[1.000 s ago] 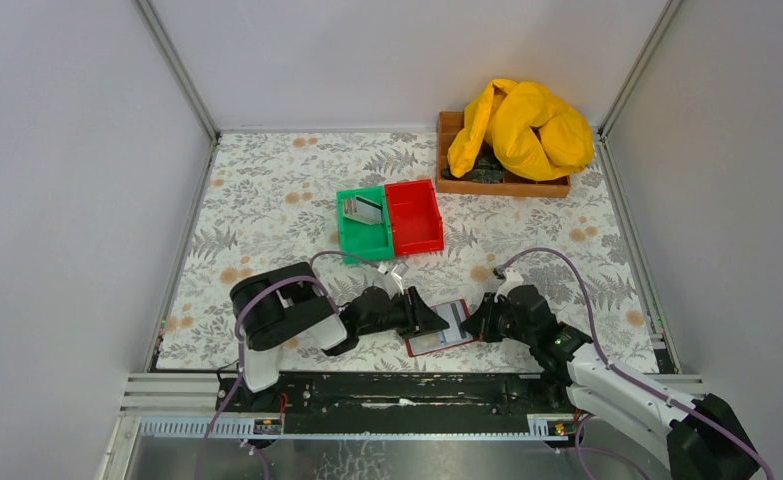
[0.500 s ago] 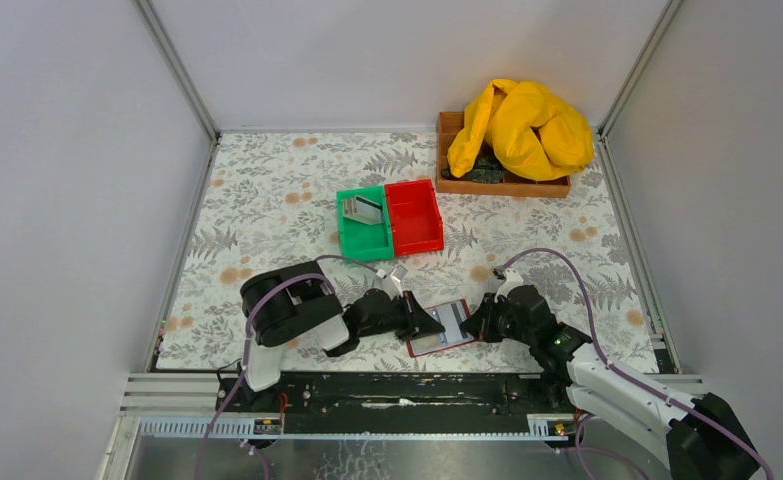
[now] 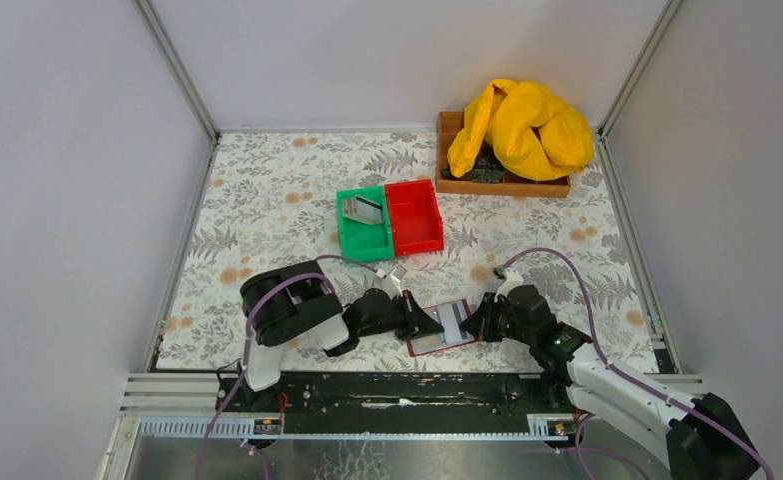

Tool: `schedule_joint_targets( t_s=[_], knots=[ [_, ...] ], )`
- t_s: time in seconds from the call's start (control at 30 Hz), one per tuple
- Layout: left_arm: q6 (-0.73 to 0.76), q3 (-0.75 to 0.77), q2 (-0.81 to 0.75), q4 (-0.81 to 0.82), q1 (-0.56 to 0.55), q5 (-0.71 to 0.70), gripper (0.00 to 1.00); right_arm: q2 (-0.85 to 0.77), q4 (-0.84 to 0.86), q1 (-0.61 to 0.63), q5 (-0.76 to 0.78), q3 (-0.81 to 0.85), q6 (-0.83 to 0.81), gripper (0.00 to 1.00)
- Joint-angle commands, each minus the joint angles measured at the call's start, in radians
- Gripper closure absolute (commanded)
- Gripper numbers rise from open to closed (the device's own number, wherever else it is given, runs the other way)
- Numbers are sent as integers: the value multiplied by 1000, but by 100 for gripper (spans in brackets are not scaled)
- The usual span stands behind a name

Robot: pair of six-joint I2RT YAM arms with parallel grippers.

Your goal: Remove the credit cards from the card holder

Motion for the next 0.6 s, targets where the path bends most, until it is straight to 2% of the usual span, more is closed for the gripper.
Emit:
schedule_joint_targets(
  t_s=[0.0, 0.57],
  knots=[
    [19, -15, -24, 50, 16, 9, 100, -18, 23, 7, 14, 2, 3, 100],
    [38, -63, -87, 23, 27, 13, 100, 9, 31, 7, 26, 7, -2, 100]
  ],
)
